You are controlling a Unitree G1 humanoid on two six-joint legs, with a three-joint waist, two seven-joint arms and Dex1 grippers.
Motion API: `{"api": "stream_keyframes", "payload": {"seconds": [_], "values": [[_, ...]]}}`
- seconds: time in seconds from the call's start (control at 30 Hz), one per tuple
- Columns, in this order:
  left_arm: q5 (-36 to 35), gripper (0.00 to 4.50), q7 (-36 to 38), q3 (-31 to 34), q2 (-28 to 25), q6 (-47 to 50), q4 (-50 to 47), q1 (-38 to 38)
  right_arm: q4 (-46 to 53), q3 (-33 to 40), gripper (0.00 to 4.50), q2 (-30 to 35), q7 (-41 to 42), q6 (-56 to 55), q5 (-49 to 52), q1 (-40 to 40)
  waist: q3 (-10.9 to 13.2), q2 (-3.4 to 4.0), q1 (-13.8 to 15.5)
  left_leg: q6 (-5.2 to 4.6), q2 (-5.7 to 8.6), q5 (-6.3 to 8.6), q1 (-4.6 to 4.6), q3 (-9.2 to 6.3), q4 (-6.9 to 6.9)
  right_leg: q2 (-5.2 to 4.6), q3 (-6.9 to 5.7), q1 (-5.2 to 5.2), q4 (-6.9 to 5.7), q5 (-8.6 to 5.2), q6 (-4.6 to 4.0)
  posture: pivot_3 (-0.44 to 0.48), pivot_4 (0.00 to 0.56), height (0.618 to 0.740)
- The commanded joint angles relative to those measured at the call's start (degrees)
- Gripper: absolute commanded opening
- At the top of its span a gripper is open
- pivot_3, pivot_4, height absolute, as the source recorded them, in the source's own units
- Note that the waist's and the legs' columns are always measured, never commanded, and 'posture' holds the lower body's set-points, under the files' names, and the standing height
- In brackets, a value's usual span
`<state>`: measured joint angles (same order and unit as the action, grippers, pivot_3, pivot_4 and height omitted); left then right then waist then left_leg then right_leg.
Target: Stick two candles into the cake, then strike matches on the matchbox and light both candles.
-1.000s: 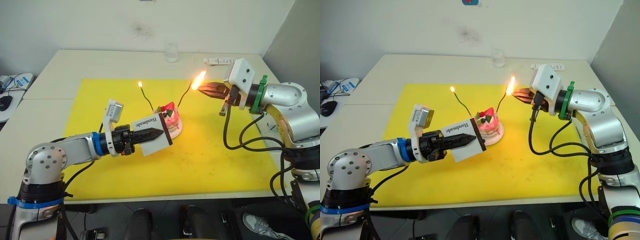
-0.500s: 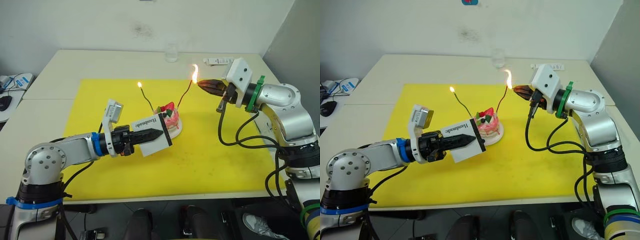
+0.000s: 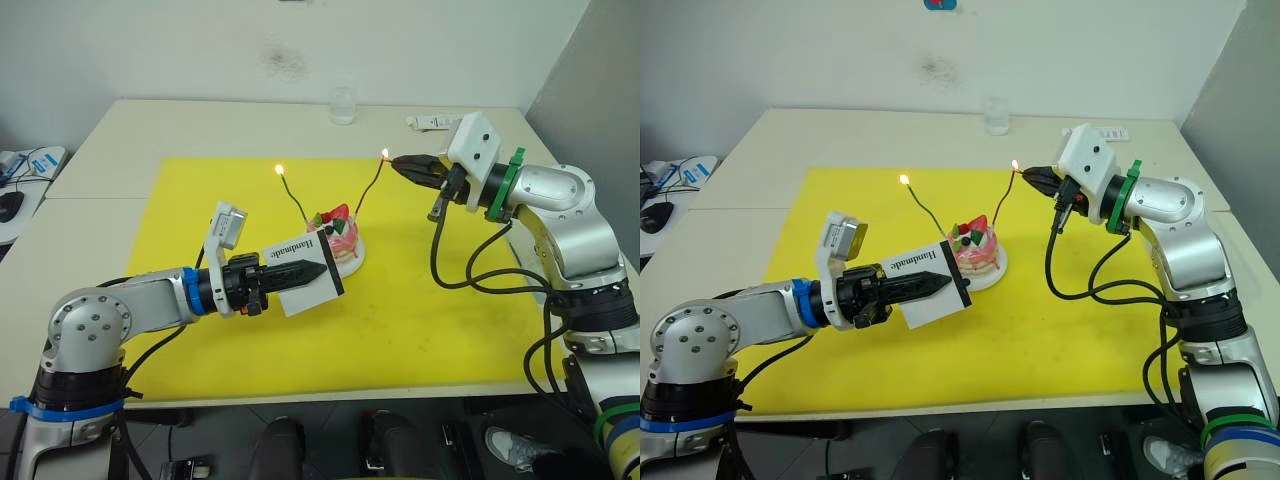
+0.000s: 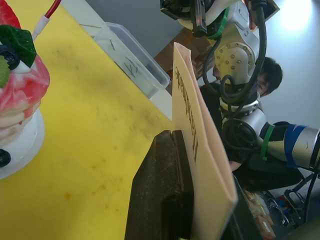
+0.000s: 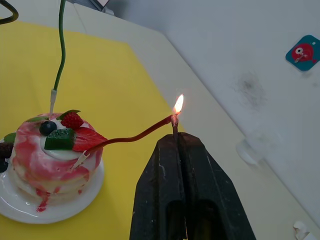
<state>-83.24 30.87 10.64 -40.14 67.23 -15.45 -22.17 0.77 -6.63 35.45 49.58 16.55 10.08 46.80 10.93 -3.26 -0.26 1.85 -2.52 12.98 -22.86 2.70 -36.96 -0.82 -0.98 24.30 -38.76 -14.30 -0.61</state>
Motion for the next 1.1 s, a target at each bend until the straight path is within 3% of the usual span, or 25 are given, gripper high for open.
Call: {"api": "stream_keyframes", "payload": {"seconds": [0.03,1.1], "values": [[-1.65,0.0,0.77,1.13,-0.54,-0.23,-2.05,-0.02,0.47,1.81,0.03,0.06,-0.68,-1.57,-0.41,1.95,0.0,0.0,0.0,0.0,0.0,0.0,0.0,0.0,0.0,0.0,0.0,0.0,0.0,0.0,0.0,0.0,0.15,0.74],[-2.13,0.0,0.57,0.91,-0.76,-0.26,-1.96,-0.17,-0.01,1.56,0.03,0.21,-0.23,-1.6,-0.75,1.7,0.0,0.01,0.0,0.0,0.0,0.0,0.0,0.0,0.0,0.0,0.0,0.0,0.0,0.0,0.0,0.0,0.15,0.74]]}}
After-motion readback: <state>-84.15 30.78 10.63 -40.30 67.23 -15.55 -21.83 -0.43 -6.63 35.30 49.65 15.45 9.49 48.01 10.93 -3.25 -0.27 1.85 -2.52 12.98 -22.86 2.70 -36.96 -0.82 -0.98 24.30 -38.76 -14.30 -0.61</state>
